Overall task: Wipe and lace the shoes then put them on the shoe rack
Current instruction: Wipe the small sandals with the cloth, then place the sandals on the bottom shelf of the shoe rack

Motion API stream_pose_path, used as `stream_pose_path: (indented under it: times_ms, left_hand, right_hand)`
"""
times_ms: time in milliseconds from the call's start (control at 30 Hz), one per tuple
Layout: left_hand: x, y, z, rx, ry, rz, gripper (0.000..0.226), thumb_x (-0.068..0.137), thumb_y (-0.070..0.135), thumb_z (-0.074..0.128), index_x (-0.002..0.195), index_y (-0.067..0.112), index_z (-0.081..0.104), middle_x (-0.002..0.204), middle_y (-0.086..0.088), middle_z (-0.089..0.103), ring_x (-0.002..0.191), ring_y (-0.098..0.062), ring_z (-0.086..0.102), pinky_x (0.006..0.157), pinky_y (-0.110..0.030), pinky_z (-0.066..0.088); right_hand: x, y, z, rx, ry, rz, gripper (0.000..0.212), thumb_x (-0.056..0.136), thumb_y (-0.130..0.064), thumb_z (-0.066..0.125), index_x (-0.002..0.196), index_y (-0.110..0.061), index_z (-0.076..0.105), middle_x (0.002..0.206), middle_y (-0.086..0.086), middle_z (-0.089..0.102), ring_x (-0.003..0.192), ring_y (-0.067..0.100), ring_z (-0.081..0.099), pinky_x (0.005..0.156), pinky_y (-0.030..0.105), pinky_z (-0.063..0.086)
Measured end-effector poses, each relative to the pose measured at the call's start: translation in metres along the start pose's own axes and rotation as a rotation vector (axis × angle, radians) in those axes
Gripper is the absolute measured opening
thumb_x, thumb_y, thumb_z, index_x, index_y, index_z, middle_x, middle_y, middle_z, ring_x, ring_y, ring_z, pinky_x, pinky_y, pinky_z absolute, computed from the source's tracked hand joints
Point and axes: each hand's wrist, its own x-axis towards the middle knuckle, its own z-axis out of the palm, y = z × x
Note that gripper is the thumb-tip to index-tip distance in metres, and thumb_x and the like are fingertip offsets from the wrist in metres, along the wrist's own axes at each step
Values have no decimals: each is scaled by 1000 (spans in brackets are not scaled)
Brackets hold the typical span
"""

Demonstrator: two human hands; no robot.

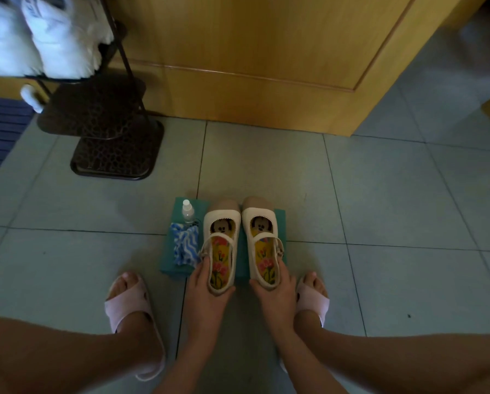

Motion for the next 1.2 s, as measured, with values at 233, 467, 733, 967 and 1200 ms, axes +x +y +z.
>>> stream_pose_path:
  times_ms: [233, 467, 733, 967, 1200]
  left_hand:
    - [-7, 11, -1, -120, 18, -75, 75, 64, 19, 83, 132, 21, 52, 129, -6, 53, 116, -22, 53, 89, -26, 42]
    - [-14, 20, -9, -289, -57, -157, 74, 64, 9, 82, 132, 17, 52, 122, -1, 63, 101, -9, 58, 83, -23, 44]
    - [-20, 49, -11, -337, -71, -159, 76, 62, 18, 83, 131, 27, 52, 117, 4, 65, 95, -8, 60, 88, -33, 51]
    - [-13, 96, -31, -358, -64, -56, 72, 66, 25, 81, 132, 29, 51, 111, 11, 63, 98, -9, 59, 87, -34, 51]
    - [38, 145, -103, -436, -47, 1, 82, 58, 27, 85, 132, 23, 50, 120, 2, 63, 108, -17, 60, 96, -42, 49]
  right_hand:
    - [-9, -12, -5, 125, -19, -13, 62, 72, -17, 78, 128, -27, 54, 115, -1, 55, 94, -3, 49, 84, 15, 40]
    - [-13, -4, -1, 201, -50, 51, 63, 66, -29, 80, 125, -30, 58, 116, 0, 61, 103, 7, 60, 94, 36, 51]
    - [-17, -22, -24, 236, -35, 78, 57, 71, -24, 77, 122, -35, 55, 118, 4, 60, 109, 15, 58, 93, 23, 48]
    - [-11, -66, -47, 317, 21, -3, 56, 71, -27, 78, 124, -25, 60, 115, 5, 62, 102, 19, 62, 89, 44, 53]
    - [-1, -163, -37, 387, -18, -161, 55, 71, -22, 78, 123, -21, 61, 113, 5, 61, 99, 19, 62, 87, 44, 55]
